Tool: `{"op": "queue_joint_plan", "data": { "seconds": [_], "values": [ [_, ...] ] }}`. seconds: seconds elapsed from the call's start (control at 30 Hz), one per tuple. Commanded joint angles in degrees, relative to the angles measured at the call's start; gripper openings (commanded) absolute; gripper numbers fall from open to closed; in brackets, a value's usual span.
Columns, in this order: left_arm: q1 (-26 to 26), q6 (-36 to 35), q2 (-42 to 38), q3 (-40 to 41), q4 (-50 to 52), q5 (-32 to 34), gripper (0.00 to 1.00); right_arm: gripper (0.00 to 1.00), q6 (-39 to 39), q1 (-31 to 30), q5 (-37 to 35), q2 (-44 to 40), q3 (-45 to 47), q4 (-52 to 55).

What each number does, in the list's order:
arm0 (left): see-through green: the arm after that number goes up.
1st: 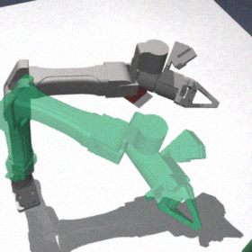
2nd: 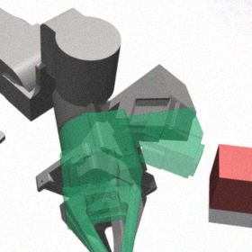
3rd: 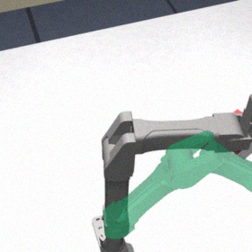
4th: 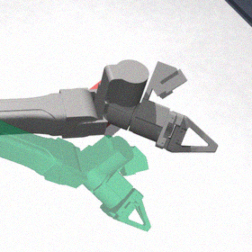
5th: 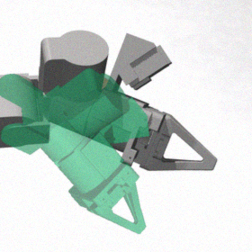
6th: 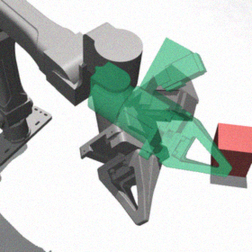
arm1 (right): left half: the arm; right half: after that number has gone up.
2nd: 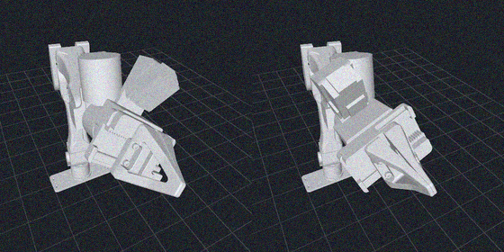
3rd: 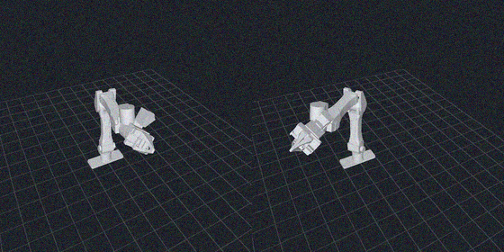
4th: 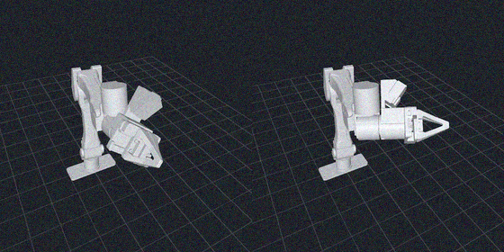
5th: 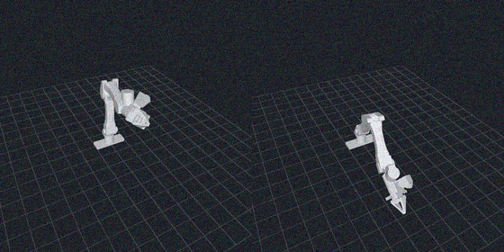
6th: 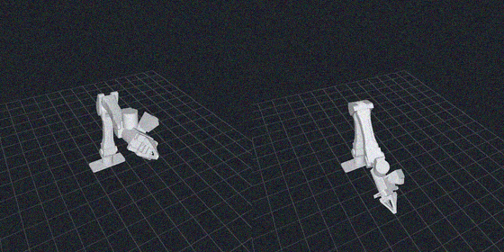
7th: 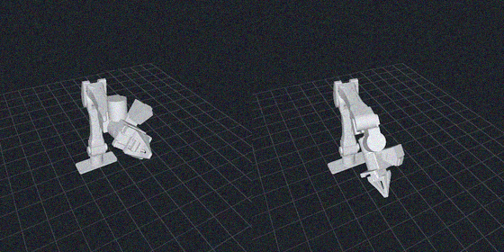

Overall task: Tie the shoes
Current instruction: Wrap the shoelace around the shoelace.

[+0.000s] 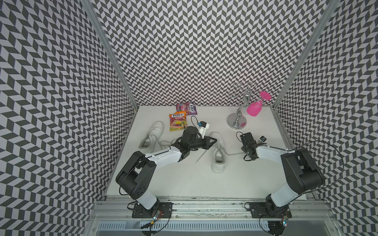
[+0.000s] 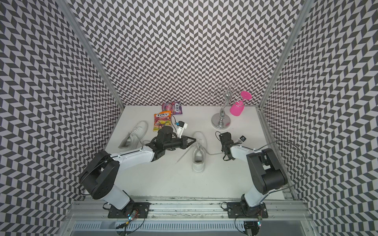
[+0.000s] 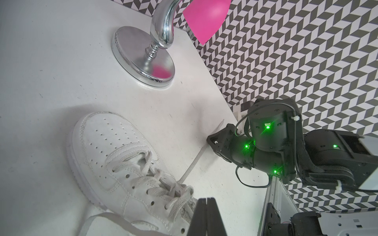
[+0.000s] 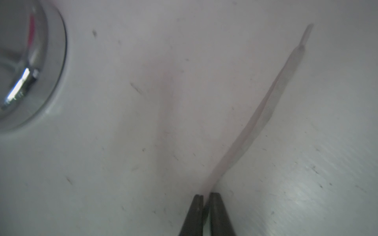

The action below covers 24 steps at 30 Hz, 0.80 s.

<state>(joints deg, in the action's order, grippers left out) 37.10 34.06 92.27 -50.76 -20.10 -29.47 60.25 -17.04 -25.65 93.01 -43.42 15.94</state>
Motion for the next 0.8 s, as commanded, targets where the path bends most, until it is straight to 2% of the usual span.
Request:
{"op": "queue_joint_plan", "data": {
  "seconds": [0.0, 0.1, 0.17, 0.23, 0.33, 0.53, 0.6, 0.67, 0.77],
  "values": [
    [-0.01, -1.13, -1.70, -0.04, -1.63, -0.91, 0.00, 0.00, -7.39, 0.18, 2.14, -3.69, 0.96, -3.20],
    [-0.19, -0.54, -2.26, 0.98, -2.85, -1.46, 0.00, 0.00, -16.71, 0.20, 5.36, -9.71, 2.05, -9.82],
    [-0.27, -0.37, -2.74, 1.70, -3.58, -1.80, 0.00, 0.00, -24.47, 0.24, 12.40, -15.36, 3.27, -16.60],
    [-0.27, -0.23, -3.33, 2.60, -4.37, -1.86, 0.00, 0.00, -28.95, 0.12, 20.32, -19.22, 3.50, -22.41],
    [-0.28, -0.09, -4.68, 4.10, -5.95, -2.13, 0.00, 0.00, -29.92, -0.95, 31.32, -20.15, -0.30, -26.60],
    [-0.30, -0.32, -7.17, 6.13, -7.50, -2.25, 0.00, 0.00, -27.01, -11.20, 38.00, -8.98, -15.98, -28.53],
    [-0.28, -0.24, -7.74, 6.50, -7.59, -2.16, 0.00, 0.07, -25.70, -14.33, 40.34, -5.06, -20.53, -29.06],
    [-0.28, -0.42, -8.22, 6.69, -7.51, -2.08, 0.00, 0.21, -25.56, -16.04, 41.54, -2.94, -23.63, -28.14],
    [-0.28, -0.51, -8.51, 6.78, -7.60, -2.07, 0.00, 0.45, -28.21, -16.19, 39.52, -4.07, -23.29, -26.63]
  ]
}}
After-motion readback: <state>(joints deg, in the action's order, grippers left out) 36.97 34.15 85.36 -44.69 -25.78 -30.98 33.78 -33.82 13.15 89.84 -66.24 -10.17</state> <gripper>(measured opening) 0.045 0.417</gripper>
